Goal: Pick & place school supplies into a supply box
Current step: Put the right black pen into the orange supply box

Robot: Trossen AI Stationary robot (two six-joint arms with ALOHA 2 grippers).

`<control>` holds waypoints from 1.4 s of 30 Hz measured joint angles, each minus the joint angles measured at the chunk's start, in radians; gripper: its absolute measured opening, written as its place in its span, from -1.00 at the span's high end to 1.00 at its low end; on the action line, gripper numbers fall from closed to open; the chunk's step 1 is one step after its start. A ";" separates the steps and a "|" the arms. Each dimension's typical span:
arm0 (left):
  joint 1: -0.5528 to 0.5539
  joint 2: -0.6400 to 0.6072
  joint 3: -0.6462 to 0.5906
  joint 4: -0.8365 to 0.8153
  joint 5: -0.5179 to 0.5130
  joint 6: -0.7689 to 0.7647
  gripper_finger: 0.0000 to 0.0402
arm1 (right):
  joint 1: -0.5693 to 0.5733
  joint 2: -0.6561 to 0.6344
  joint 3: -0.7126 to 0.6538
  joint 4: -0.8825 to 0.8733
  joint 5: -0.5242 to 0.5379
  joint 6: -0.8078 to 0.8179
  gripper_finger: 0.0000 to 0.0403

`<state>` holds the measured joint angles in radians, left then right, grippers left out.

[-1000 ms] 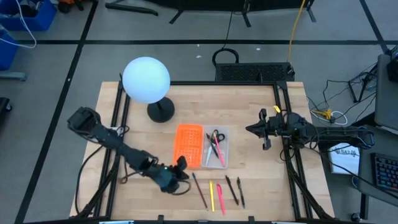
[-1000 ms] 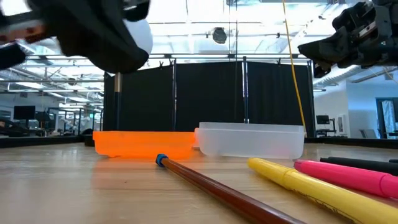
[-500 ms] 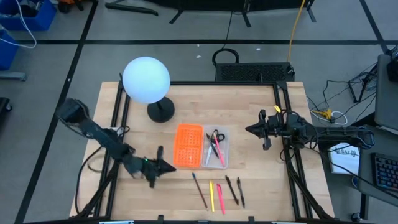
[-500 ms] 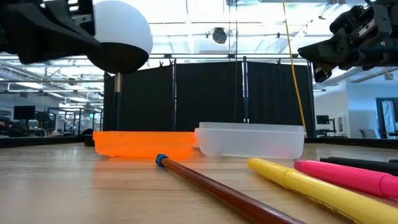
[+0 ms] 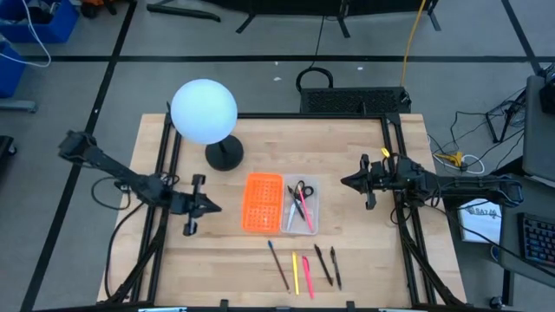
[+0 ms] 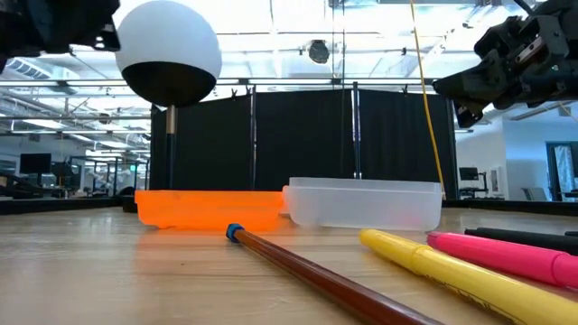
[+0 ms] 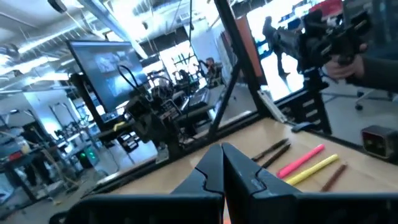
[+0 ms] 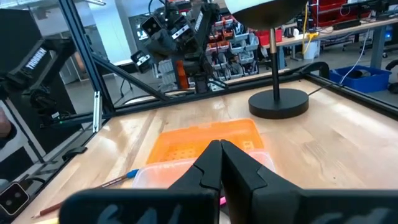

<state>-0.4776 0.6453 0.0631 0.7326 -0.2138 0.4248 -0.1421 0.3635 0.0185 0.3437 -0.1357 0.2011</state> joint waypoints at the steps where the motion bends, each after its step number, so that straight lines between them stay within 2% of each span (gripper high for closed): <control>1: -0.004 -0.031 -0.010 -0.021 -0.003 -0.013 0.99 | 0.000 0.001 0.000 -0.001 -0.001 -0.001 1.00; 6: -0.006 -0.114 -0.048 -0.115 -0.023 -0.080 0.99 | 0.000 0.018 0.000 0.002 0.009 0.004 1.00; 10: 0.010 -0.122 -0.053 -0.127 0.007 -0.134 1.00 | 0.000 0.040 0.002 0.018 0.077 0.115 1.00; 12: 0.016 -0.122 -0.053 -0.136 0.030 -0.151 0.99 | 0.008 0.049 0.028 0.016 0.063 0.182 1.00; 14: 0.023 -0.123 -0.053 -0.136 0.003 -0.164 0.97 | 0.049 0.070 0.066 -0.034 0.027 0.220 1.00; 18: 0.031 -0.122 -0.053 -0.139 -0.119 -0.208 0.92 | 0.241 0.155 0.227 -0.106 0.077 0.240 1.00; 20: 0.033 -0.122 -0.053 -0.139 -0.161 -0.237 0.92 | 0.367 0.235 0.322 -0.168 0.164 0.241 1.00; 23: 0.032 -0.122 -0.053 -0.139 -0.174 -0.277 0.93 | 0.558 0.397 0.492 -0.319 0.349 0.288 1.00; 26: 0.032 -0.122 -0.052 -0.135 -0.177 -0.330 0.97 | 0.707 0.587 0.699 -0.520 0.500 0.448 1.00; 29: 0.032 -0.122 -0.052 -0.136 -0.180 -0.356 0.98 | 0.801 0.802 0.899 -0.734 0.547 0.636 1.00; 32: 0.032 -0.122 -0.052 -0.129 -0.180 -0.365 0.92 | 0.844 0.992 1.089 -0.919 0.527 0.822 1.00; 35: 0.032 -0.122 -0.052 -0.129 -0.180 -0.404 0.85 | 0.862 1.151 1.220 -1.063 0.431 0.989 1.00; 39: 0.032 -0.122 -0.052 -0.092 -0.187 -0.428 0.81 | 0.865 1.293 1.278 -1.124 0.296 1.205 1.00; 42: 0.032 -0.122 -0.051 -0.023 -0.240 -0.408 0.82 | 0.866 1.363 1.280 -1.117 0.222 1.375 1.00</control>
<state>-0.4454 0.5229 0.0116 0.7096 -0.4541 0.0172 0.7242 1.7262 1.2989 -0.7734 0.0864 1.5766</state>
